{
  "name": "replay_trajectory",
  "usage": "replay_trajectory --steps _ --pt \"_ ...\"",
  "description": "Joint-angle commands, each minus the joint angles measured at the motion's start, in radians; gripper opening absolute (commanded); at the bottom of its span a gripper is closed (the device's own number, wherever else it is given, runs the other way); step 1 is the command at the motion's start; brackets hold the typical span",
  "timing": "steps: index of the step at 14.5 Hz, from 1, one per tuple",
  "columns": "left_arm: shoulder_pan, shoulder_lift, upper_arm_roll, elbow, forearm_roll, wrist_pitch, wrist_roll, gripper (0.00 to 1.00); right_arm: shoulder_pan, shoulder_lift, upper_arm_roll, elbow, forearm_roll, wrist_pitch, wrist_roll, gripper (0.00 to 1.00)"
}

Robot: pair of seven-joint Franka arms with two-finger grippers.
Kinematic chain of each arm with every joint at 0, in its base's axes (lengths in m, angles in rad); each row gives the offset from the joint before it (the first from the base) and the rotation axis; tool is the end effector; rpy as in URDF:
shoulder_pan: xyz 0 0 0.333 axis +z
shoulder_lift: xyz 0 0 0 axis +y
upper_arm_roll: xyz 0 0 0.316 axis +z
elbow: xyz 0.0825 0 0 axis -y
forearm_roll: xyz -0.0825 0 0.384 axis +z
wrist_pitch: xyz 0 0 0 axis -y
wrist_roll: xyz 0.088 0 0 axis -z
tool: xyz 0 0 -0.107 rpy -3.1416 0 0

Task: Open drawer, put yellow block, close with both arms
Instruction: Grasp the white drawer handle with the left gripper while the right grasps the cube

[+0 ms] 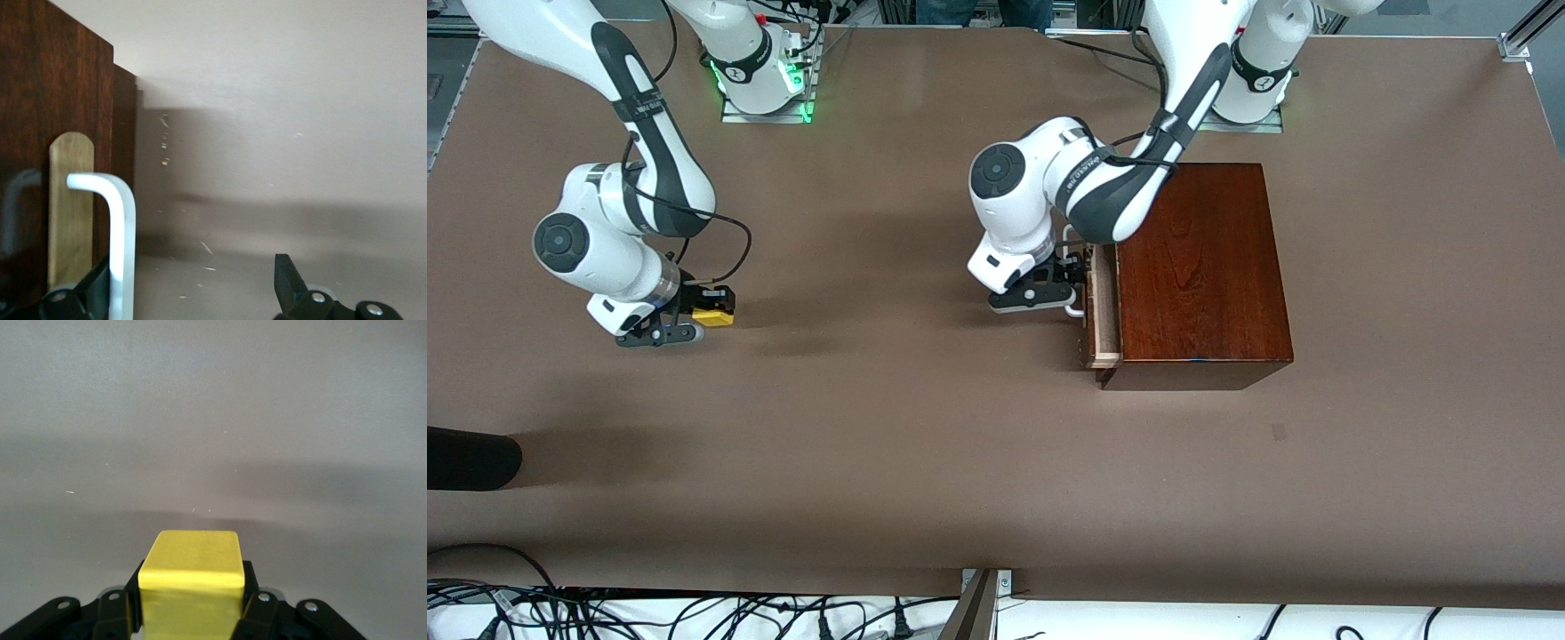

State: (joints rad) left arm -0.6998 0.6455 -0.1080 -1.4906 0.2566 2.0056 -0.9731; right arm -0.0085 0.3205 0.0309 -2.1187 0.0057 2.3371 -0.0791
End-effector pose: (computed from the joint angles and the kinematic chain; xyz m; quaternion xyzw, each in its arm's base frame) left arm 0.5024 -0.4861 0.2849 -0.9945 -0.0297 -0.0227 0.0983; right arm 0.5654 0.0127 0.2518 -0.9975 -0.0480 0.0507 0.0083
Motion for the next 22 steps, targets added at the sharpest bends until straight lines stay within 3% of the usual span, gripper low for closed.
replay_trajectory --steps 1,11,22 --pt "-0.036 0.046 -0.002 0.072 -0.019 0.004 -0.033 1.0 -0.001 -0.008 -0.002 0.04 -0.001 -0.065 0.012 0.0" --pt "-0.11 0.128 -0.002 0.202 -0.04 0.002 -0.113 1.0 -0.002 -0.025 -0.002 0.054 0.002 -0.128 0.055 0.0" --pt "-0.158 0.129 -0.007 0.248 -0.068 0.004 -0.141 1.0 -0.002 -0.024 0.001 0.055 0.002 -0.134 0.065 0.0"
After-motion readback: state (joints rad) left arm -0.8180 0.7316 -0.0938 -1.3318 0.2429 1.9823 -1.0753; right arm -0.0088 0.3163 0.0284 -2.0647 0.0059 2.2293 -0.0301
